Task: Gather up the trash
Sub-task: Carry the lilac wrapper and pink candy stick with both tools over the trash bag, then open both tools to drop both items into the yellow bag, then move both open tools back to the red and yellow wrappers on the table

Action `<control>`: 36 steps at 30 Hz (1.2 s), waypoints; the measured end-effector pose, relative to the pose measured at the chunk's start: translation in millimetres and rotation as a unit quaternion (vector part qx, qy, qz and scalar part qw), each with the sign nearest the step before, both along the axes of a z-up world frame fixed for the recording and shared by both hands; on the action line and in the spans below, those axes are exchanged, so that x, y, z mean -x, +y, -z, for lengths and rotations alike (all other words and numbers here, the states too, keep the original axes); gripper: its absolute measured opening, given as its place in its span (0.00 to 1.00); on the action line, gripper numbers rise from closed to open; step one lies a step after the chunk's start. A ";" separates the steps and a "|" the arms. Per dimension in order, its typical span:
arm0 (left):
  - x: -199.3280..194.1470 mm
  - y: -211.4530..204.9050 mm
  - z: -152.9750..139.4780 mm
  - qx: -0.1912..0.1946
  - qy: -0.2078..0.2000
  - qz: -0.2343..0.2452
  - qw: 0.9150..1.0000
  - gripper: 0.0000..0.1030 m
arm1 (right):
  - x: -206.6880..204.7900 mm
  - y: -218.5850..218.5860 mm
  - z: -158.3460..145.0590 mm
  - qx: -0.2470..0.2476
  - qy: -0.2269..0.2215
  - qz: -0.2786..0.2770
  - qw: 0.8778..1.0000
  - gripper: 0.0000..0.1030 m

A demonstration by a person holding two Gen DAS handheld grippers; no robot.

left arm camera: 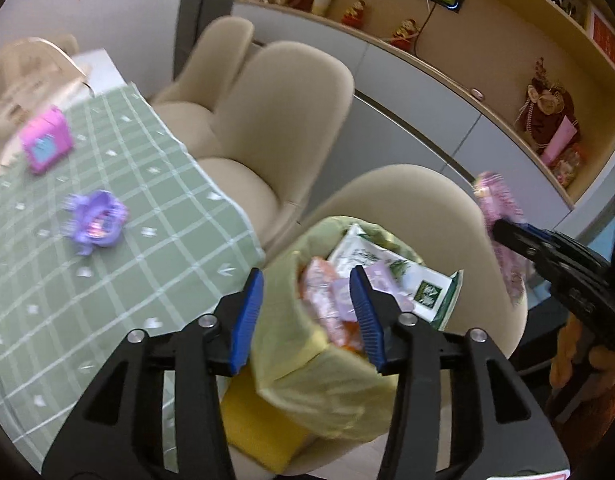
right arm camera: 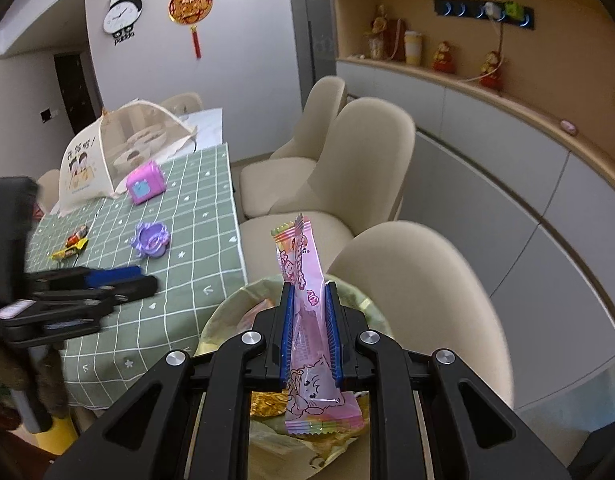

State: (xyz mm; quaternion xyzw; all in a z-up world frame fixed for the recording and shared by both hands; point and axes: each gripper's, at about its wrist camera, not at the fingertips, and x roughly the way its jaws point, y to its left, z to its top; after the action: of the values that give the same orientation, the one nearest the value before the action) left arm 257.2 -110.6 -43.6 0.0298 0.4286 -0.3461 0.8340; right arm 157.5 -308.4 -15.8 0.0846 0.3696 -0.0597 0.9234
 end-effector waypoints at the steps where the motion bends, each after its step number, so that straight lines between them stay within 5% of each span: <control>1: 2.0 7.1 -3.7 0.001 -0.004 -0.003 1.000 0.43 | -3.6 1.9 4.0 -0.002 0.004 -0.003 1.000 0.15; 11: -1.0 66.7 -13.8 0.024 0.014 -0.058 0.998 0.46 | -30.0 9.7 38.3 0.011 0.053 -0.004 0.998 0.18; 17: -1.7 85.3 -7.6 0.025 0.022 -0.075 0.997 0.50 | -36.9 14.1 43.2 0.019 0.058 -0.005 0.998 0.39; 36: -1.8 150.5 -9.9 0.021 -0.003 -0.142 0.990 0.52 | -55.4 78.3 20.9 -0.002 0.017 -0.086 0.996 0.40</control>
State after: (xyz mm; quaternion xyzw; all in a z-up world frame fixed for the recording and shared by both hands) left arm 259.0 39.9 -33.7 -0.0477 0.4185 -0.2324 0.8767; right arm 213.0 -230.1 -36.8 0.0531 0.3911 0.0189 0.9186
